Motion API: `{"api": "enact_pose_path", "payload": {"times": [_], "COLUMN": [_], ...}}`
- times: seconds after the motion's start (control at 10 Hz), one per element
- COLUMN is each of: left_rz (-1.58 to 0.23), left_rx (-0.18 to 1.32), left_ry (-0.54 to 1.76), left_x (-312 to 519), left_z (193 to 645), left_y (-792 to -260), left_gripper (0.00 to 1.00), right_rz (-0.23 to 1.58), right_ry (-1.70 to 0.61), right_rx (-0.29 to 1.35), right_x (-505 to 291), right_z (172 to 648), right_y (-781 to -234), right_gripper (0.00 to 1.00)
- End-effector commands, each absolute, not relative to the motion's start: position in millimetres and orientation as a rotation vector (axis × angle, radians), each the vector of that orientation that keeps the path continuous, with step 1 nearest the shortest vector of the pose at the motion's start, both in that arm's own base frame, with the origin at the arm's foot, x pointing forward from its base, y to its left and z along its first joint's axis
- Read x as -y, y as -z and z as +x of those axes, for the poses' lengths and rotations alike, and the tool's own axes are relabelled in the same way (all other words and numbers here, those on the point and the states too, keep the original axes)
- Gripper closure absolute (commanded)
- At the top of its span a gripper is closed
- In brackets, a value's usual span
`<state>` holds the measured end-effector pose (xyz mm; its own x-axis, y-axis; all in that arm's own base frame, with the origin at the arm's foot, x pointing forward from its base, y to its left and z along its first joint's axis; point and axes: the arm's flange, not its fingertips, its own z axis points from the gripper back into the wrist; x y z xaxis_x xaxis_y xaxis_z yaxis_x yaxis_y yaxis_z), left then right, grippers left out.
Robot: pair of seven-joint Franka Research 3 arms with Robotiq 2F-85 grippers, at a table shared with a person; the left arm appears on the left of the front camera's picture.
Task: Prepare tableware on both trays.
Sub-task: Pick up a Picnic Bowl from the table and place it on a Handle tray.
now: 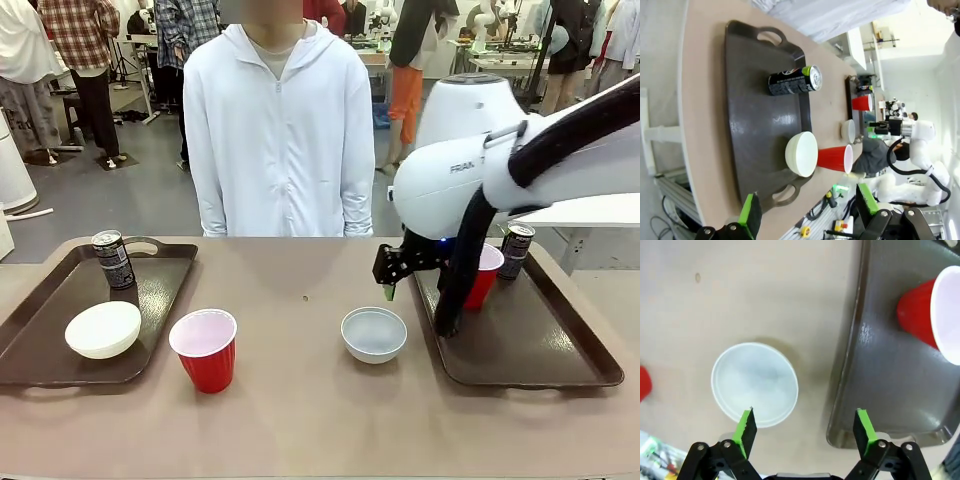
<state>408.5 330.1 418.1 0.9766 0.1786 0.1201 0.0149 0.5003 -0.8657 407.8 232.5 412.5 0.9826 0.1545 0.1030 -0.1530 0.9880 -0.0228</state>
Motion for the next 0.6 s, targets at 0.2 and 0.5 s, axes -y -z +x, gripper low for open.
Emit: {"api": "enact_pose_path", "payload": {"times": [0.2,0.5], "left_rz": [-1.053,-1.053], "left_rx": [0.214,0.214], "left_ry": [-0.104,-0.104], "left_x": [-328.5,-328.5], "left_z": [406.3,406.3], "left_y": [-419.2,-419.2], "left_gripper": [0.00,0.00], "right_rz": [-0.011,0.031], "right_ry": [-0.111,-0.115], "right_rx": [0.023,0.008], "right_x": [-246.1,-249.5], "right_z": [424.5,424.2], "right_y": [-388.5,-369.2], "right_gripper": [0.00,0.00]}}
